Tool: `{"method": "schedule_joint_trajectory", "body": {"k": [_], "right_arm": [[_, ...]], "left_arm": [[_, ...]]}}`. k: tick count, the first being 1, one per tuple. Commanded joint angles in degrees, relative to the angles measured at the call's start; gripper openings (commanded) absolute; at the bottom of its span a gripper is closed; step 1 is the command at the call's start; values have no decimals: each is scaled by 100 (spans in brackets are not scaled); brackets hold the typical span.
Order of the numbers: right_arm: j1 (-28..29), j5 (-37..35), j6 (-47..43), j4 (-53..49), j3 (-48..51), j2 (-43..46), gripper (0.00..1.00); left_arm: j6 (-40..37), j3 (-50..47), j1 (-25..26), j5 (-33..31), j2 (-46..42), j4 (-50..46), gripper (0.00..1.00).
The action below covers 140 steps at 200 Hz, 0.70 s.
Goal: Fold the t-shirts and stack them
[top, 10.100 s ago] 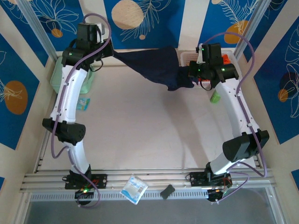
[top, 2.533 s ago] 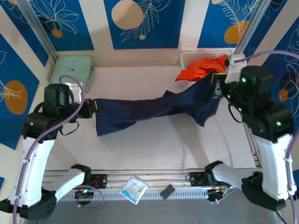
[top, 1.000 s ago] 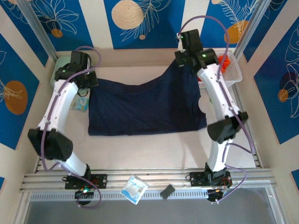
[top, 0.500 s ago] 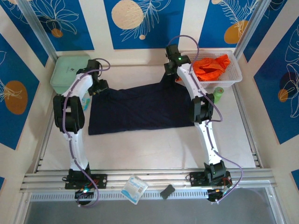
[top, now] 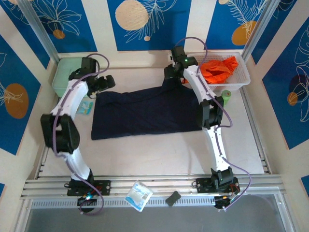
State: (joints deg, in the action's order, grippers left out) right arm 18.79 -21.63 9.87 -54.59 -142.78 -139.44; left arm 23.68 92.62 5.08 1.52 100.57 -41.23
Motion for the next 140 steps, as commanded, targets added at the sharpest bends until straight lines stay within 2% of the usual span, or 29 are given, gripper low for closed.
{"method": "schedule_joint_trajectory", "body": {"k": [1, 29, 57, 74, 97, 140], "right_arm": [[198, -207, 271, 63, 1433, 1567, 85], [250, -179, 782, 881, 4467, 3526, 86], [196, -54, 1195, 997, 6390, 4690, 85], [191, -26, 1383, 1016, 7105, 4938, 84], [113, 64, 1627, 1248, 7753, 4937, 83], [13, 174, 1915, 1519, 8021, 4378, 79]], "left_arm": [[-4, -690, 72, -31, -832, -362, 100], [170, -1955, 81, -20, -1686, -451, 100], [383, -3003, 89, 301, -1900, -104, 94], [519, -3379, 122, 583, -1672, 210, 91], [666, -3657, 206, 574, -1331, 635, 90], [698, -3698, 248, 263, -728, 936, 89]]}}
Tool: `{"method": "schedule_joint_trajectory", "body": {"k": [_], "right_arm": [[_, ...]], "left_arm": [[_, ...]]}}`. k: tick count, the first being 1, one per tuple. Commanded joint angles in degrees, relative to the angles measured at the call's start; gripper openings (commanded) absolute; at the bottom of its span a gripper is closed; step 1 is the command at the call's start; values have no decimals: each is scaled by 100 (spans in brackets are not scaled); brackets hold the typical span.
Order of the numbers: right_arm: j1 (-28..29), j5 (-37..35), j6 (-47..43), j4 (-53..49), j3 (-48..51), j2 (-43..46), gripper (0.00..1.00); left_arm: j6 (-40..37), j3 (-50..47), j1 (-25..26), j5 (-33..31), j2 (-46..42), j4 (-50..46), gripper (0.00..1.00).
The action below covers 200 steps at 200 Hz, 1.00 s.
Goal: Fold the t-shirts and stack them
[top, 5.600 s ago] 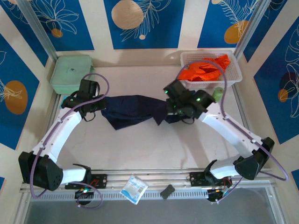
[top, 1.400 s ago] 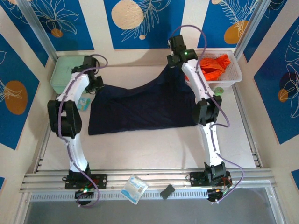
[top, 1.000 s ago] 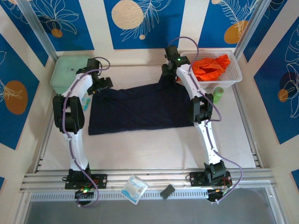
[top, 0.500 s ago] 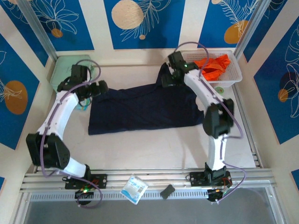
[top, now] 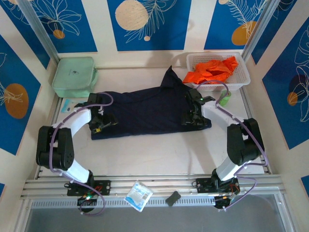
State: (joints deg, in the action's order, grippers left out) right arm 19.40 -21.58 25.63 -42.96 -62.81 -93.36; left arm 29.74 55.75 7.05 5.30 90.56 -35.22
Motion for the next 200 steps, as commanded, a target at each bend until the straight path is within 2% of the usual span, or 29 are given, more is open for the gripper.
{"method": "schedule_joint_trajectory", "body": {"k": [1, 29, 59, 69, 84, 107, 117, 133, 170, 200], "right_arm": [[-49, 175, 347, 362, 27, -241, 79], [-55, 297, 535, 465, 160, -598, 75], [-24, 431, 654, 534, 267, -869, 65], [-8, 433, 667, 543, 278, -924, 56], [2, 462, 656, 561, 293, -964, 29], [29, 422, 602, 509, 343, -851, 0], [62, 344, 560, 415, 373, -710, 0], [110, 315, 517, 265, 421, -360, 0], [368, 33, 341, -629, 225, 750, 0], [425, 152, 94, -1259, -213, 1468, 0]], "left_arm": [[89, -11, 51, -116, 289, 338, 89], [84, -42, 119, -152, 643, 444, 83], [79, -5, 271, -199, 962, 481, 73], [76, 16, 320, -231, 1044, 481, 68], [76, 15, 379, -262, 1146, 506, 59], [50, -35, 424, -291, 1132, 508, 40], [34, -76, 433, -317, 1045, 476, 29], [-16, -134, 437, -402, 779, 313, 0], [-215, 28, 437, -629, -446, -635, 0], [-494, 667, 422, -889, -1204, -1653, 0]]}}
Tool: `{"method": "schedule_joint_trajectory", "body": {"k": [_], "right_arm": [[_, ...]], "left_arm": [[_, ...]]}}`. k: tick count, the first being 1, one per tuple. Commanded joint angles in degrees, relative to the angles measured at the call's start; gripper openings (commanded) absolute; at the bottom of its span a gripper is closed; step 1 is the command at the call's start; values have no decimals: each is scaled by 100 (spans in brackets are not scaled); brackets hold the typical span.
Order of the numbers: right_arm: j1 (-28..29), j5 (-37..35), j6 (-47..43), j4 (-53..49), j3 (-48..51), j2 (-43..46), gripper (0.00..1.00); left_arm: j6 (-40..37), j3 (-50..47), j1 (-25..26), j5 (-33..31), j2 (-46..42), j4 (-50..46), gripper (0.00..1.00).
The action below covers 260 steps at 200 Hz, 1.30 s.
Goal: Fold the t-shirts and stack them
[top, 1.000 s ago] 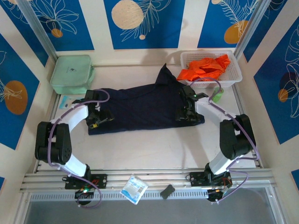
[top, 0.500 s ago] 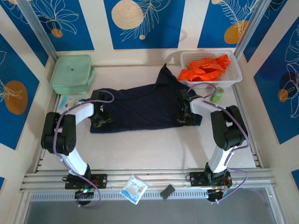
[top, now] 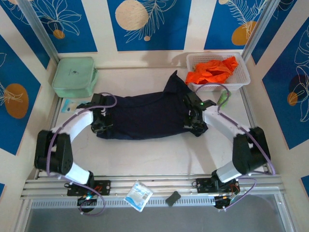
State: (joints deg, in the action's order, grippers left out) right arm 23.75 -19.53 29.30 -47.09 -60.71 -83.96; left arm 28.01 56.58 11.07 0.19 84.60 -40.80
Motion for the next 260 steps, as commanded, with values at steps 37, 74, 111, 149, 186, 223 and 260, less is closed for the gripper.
{"method": "schedule_joint_trajectory", "body": {"k": [37, 74, 111, 149, 186, 223, 260], "right_arm": [[-271, 365, -1109, -1323, -1728, 103, 0], [-681, 419, -2163, -2033, -4035, -1688, 0], [-986, 379, -2534, -2879, -7105, -4211, 0], [-1114, 354, -2010, -3779, -10783, -6648, 63], [-1029, 430, -1605, -2489, -8300, -5299, 68], [-881, 27, -1312, -1339, -5771, -3494, 66], [-871, 75, -1068, -855, -4123, -2509, 60]], "left_arm": [[-718, 1664, -40, -751, -338, -1651, 0], [-1019, 3070, -325, -935, 884, -1701, 0], [-1174, 4644, -533, -893, 2611, -1808, 0], [-994, 5653, -607, -774, 3861, -1761, 51], [-830, 5335, -606, -636, 3439, -1446, 75], [-849, 4775, -597, -490, 2515, -1388, 80], [-755, 4121, -581, -255, 1590, -1320, 83]]}}
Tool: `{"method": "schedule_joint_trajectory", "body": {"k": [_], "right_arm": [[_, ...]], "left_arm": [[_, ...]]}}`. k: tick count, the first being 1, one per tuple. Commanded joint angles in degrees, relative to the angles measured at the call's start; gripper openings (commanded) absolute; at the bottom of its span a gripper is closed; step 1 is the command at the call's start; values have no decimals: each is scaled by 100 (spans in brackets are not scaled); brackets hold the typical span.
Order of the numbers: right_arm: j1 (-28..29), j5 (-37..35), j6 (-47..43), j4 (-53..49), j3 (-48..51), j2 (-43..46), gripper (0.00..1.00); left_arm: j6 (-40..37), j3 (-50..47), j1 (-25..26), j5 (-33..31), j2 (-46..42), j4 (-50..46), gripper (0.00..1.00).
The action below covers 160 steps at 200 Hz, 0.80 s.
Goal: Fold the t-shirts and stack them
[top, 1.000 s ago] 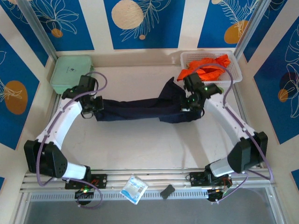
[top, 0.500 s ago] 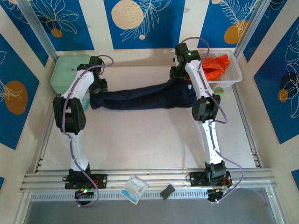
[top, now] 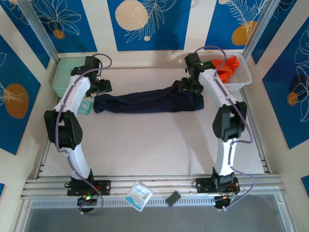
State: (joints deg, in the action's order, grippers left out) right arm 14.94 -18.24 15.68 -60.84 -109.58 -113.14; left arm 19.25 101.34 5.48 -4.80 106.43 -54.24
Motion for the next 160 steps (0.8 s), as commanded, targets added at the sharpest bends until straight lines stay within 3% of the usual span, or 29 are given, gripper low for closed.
{"method": "schedule_joint_trajectory", "body": {"k": [1, 24, 60, 160], "right_arm": [[5, -51, 294, 537, 803, 421, 60], [-97, 73, 349, 944, 1525, 535, 50], [-339, 105, 215, 1525, 1856, 265, 34], [-544, 149, 82, 1839, 1518, -783, 27]], "left_arm": [[127, -371, -21, 252, -617, 26, 83], [222, -848, -20, 392, -1119, 96, 83], [298, -1370, -11, 497, -1686, 170, 84], [352, -1856, -11, 594, -1873, 276, 84]]}}
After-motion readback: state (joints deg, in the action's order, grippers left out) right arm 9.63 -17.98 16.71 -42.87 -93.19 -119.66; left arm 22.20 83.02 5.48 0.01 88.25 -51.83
